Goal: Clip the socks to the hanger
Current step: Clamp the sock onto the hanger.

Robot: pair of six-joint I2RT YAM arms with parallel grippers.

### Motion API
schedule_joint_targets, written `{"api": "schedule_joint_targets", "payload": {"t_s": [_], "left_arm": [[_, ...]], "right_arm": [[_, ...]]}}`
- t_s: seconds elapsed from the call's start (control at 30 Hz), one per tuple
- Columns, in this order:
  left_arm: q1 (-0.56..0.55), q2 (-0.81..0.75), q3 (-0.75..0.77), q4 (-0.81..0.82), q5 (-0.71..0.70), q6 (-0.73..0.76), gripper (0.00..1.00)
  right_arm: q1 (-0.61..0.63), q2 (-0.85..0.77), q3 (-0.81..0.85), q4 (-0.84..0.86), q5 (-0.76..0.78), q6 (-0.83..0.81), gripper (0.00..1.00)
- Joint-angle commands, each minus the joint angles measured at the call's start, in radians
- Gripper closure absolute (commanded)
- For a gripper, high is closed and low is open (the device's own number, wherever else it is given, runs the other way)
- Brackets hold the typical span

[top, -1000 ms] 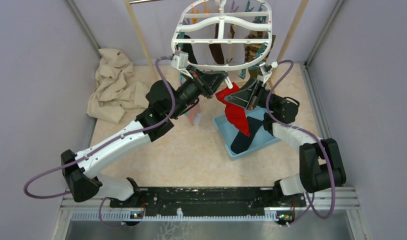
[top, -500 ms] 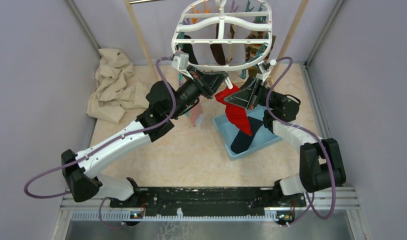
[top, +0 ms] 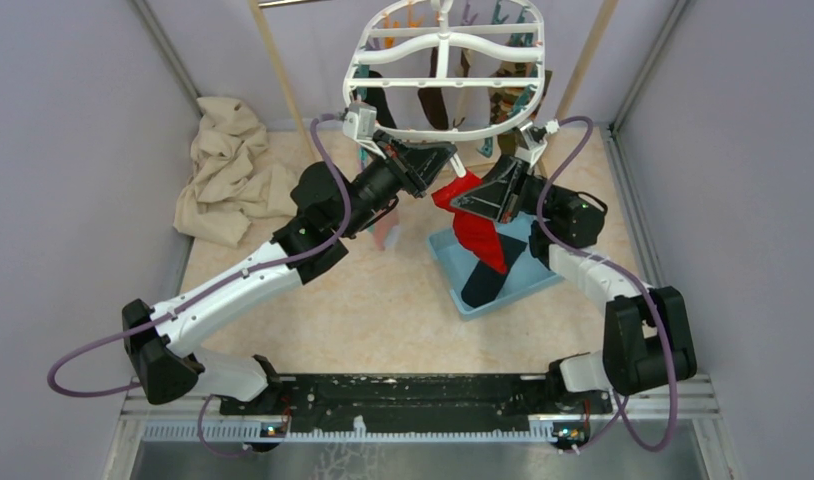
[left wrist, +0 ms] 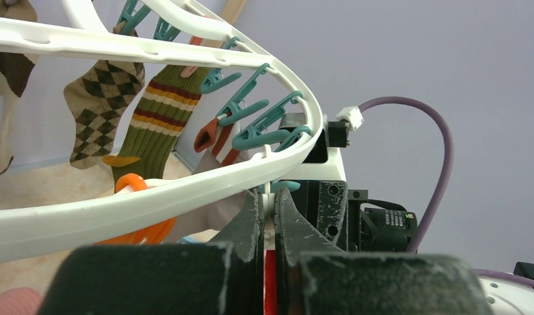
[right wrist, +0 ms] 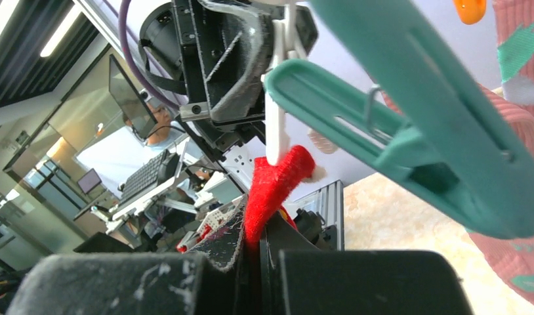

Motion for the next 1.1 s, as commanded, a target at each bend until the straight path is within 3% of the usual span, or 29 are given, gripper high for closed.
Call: {"api": "schedule_joint_targets", "payload": {"t_s": [0.0,1.07], "left_arm": [[-0.004,-0.028,-0.01,0.019,0.043,0.003,1.0],[-0.004,-0.023,-0.007,0.012,0.06,0.0,1.0]], "right_arm": [[-0.009,-0.045,0.018,0.163,0.005,-0.011,1.0],[-0.009,0.106,0.191,0.163,0.021,-0.006,1.0]]}}
